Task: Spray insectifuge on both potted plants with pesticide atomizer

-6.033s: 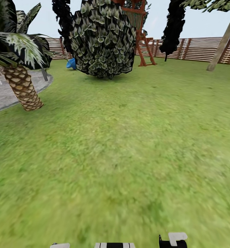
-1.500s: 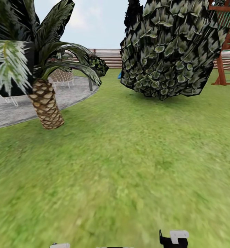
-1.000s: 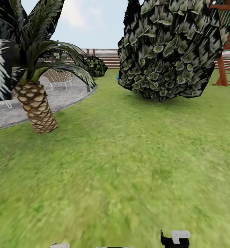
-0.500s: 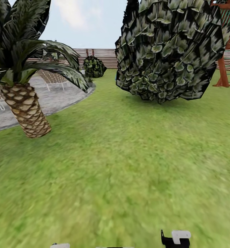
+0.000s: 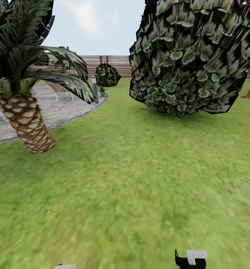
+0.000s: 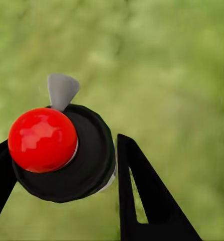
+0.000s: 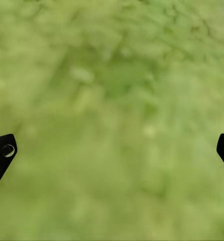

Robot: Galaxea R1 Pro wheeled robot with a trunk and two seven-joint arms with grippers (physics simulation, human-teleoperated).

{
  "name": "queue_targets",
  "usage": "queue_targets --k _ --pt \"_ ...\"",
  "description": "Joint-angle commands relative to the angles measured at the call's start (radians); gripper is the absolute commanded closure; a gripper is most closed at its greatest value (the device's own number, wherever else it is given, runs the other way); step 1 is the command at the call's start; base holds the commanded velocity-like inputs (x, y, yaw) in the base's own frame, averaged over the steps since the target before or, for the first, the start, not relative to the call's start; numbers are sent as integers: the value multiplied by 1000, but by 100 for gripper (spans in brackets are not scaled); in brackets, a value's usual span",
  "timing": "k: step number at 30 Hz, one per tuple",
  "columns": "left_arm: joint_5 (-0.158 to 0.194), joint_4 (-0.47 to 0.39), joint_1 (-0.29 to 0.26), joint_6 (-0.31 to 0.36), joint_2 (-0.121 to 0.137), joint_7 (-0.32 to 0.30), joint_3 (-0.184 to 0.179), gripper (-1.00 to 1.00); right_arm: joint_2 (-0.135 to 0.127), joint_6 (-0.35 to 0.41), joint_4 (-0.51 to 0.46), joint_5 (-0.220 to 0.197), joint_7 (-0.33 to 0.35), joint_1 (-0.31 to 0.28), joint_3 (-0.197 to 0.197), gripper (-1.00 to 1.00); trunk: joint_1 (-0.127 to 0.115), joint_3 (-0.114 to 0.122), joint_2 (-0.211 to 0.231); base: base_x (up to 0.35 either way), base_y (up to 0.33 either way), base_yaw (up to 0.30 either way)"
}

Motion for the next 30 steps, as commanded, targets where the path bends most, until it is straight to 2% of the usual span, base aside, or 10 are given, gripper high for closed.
queue_targets --k 1,30 --pt "-4 1 -1 -4 0 0 5 100 0 -2 1 11 -3 -1 -8 -100 0 -1 0 306 -192 12" --pt "-3 0 -1 -4 0 1 5 100 0 -2 1 11 -3 -1 -8 -100 0 -1 0 307 -187 1"
